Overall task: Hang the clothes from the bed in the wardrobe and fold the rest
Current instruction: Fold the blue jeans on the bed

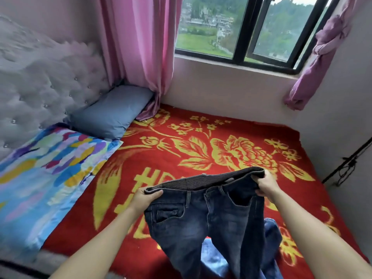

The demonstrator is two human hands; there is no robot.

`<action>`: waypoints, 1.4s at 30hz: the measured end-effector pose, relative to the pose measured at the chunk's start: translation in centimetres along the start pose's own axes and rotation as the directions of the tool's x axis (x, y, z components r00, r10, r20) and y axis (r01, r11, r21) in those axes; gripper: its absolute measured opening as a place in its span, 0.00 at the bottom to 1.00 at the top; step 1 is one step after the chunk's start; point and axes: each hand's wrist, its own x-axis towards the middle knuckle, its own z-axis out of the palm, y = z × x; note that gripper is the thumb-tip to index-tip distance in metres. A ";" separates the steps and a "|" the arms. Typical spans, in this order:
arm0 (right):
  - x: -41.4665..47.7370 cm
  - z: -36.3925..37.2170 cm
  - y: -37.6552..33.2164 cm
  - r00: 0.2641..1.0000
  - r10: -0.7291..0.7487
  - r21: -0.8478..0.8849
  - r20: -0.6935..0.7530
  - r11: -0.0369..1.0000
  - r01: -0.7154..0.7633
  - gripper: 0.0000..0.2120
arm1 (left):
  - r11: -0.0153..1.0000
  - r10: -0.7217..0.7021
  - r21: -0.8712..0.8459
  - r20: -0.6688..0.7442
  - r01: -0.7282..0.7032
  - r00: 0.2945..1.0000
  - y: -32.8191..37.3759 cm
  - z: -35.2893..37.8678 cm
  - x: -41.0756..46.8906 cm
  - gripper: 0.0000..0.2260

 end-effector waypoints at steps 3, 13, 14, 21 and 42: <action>1.6 4.9 -3.6 0.993 -0.119 -0.128 0.002 0.985 0.118 0.06 | 0.999 -0.026 -0.030 -0.054 0.024 0.998 -1.1 -4.1 0.8 0.02; 1.8 30.7 -30.4 0.873 -0.471 -0.270 0.127 0.830 0.488 0.15 | 0.953 -0.040 -0.282 -0.484 -0.113 0.874 2.1 -27.2 8.6 0.03; 1.3 33.7 -34.1 0.844 -0.516 -0.182 0.146 0.825 0.536 0.15 | 0.931 -0.058 -0.329 -0.566 -0.160 0.822 3.0 -30.4 9.5 0.02; -3.1 50.3 -46.0 0.655 -0.582 0.046 0.483 0.763 0.645 0.34 | 0.986 -0.140 -0.164 -0.795 0.013 0.590 2.3 -46.4 12.9 0.42; 1.6 38.7 -2.7 0.848 0.361 -0.663 0.388 0.748 -0.015 0.29 | 0.728 -0.508 0.299 -0.368 0.617 0.779 -14.4 -24.6 14.7 0.34</action>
